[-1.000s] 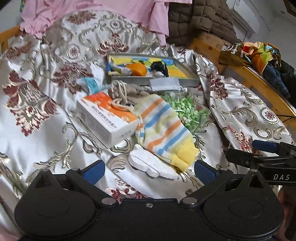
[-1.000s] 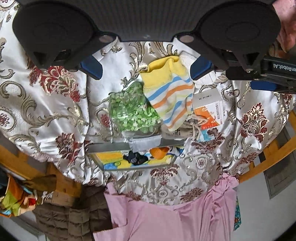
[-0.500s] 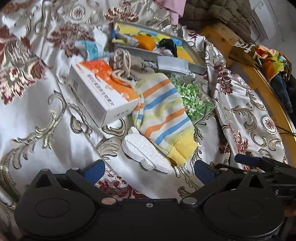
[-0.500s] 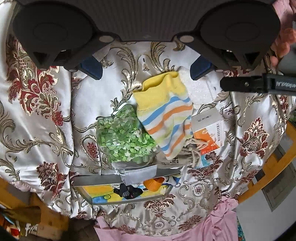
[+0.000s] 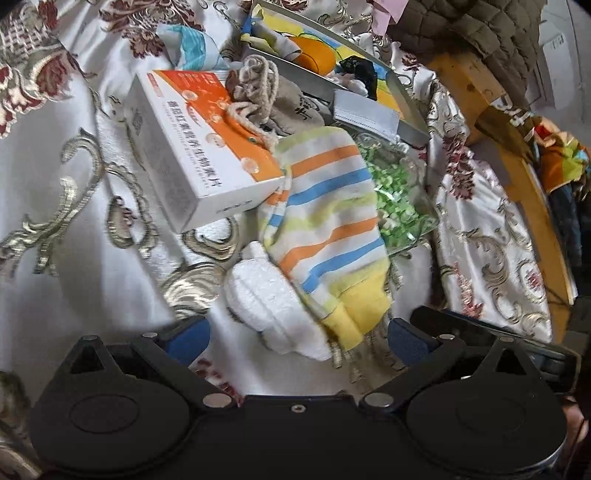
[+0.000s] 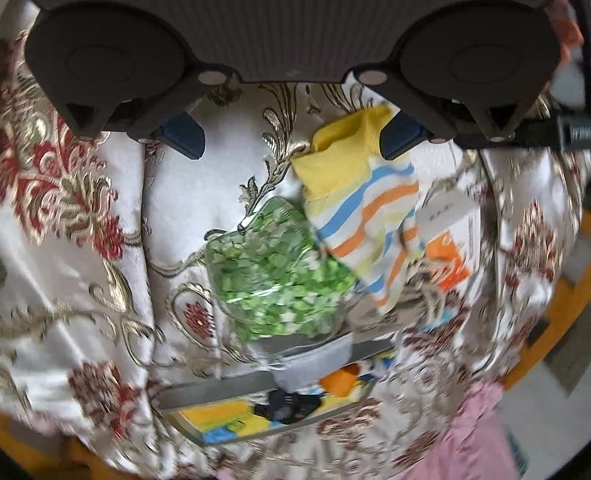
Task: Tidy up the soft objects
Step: 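Lower the left tool toward the white fuzzy sock while the right tool approaches the striped sock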
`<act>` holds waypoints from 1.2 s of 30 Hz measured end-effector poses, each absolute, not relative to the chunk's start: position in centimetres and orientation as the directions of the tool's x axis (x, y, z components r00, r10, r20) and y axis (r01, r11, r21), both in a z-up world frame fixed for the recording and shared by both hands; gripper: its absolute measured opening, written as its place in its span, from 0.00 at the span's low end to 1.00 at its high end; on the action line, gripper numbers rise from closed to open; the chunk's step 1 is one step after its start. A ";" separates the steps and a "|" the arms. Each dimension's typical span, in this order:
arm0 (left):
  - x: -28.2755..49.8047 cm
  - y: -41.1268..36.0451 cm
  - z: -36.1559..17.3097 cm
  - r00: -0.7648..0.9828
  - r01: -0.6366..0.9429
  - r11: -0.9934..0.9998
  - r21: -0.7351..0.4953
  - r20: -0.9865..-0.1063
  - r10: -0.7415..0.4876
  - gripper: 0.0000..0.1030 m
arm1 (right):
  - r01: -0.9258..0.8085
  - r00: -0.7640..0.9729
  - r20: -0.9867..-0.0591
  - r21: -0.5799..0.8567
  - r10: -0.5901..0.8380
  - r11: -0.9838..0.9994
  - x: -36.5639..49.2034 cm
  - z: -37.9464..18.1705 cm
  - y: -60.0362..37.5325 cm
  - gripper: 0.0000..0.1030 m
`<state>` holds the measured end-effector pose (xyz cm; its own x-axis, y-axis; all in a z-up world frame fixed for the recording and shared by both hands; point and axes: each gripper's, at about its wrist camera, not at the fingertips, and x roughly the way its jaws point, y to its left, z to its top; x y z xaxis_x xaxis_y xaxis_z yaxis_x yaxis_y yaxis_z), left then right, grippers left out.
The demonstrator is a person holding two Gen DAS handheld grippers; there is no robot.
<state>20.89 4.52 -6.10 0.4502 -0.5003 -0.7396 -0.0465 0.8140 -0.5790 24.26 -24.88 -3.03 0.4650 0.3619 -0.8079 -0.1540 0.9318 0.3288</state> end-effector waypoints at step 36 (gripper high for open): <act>21.1 3.3 -6.6 0.489 0.031 0.817 -0.576 -0.704 -0.515 0.70 | -0.130 0.374 -0.673 0.643 0.638 0.754 29.3 -7.0 -22.7 0.91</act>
